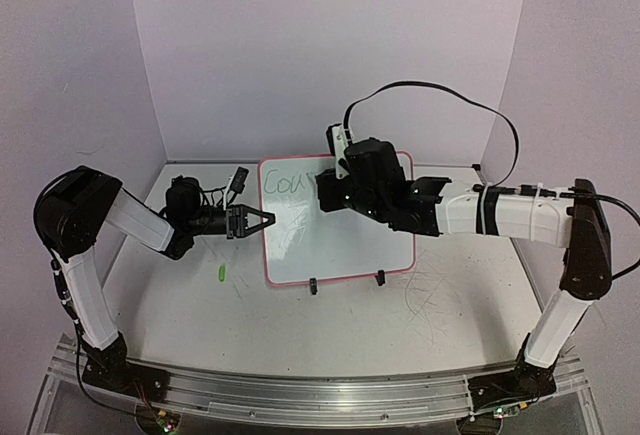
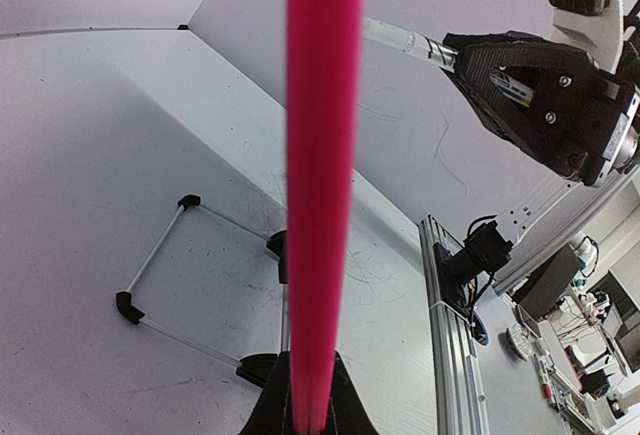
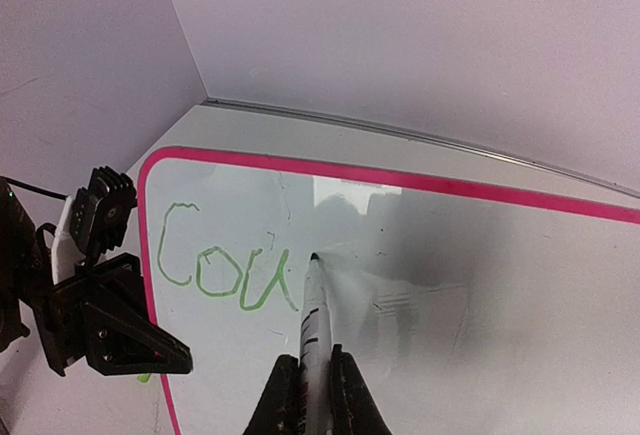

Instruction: Write a sentence on the whiteboard

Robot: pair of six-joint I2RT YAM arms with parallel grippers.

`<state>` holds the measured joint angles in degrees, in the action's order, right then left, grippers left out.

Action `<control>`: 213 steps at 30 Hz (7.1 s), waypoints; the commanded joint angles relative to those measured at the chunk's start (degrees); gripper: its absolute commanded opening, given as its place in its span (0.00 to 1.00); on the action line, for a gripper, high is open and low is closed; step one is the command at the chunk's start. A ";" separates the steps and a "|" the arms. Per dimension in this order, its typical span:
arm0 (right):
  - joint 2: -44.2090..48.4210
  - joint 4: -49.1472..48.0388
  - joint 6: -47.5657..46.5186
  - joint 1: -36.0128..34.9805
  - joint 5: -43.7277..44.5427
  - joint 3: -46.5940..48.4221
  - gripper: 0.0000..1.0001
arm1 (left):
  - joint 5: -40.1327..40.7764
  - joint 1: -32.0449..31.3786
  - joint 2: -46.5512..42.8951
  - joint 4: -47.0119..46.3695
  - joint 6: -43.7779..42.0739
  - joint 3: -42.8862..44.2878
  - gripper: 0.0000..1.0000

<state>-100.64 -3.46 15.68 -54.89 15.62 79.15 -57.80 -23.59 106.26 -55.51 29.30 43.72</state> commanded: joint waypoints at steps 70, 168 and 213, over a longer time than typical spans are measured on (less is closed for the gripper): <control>4.77 -1.17 4.99 0.25 4.32 -2.70 0.00 | 1.09 0.28 -2.26 2.15 0.32 -0.05 0.00; 4.19 -0.95 5.61 2.06 2.38 -5.10 0.00 | 0.80 0.23 -2.72 2.33 0.41 0.02 0.00; 6.19 -1.01 6.09 2.88 6.33 -5.42 0.00 | 0.76 0.30 -2.74 2.42 0.58 0.30 0.00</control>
<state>-94.24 -2.98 22.60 -52.55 20.18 70.62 -57.43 -23.68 105.60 -54.04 28.73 43.72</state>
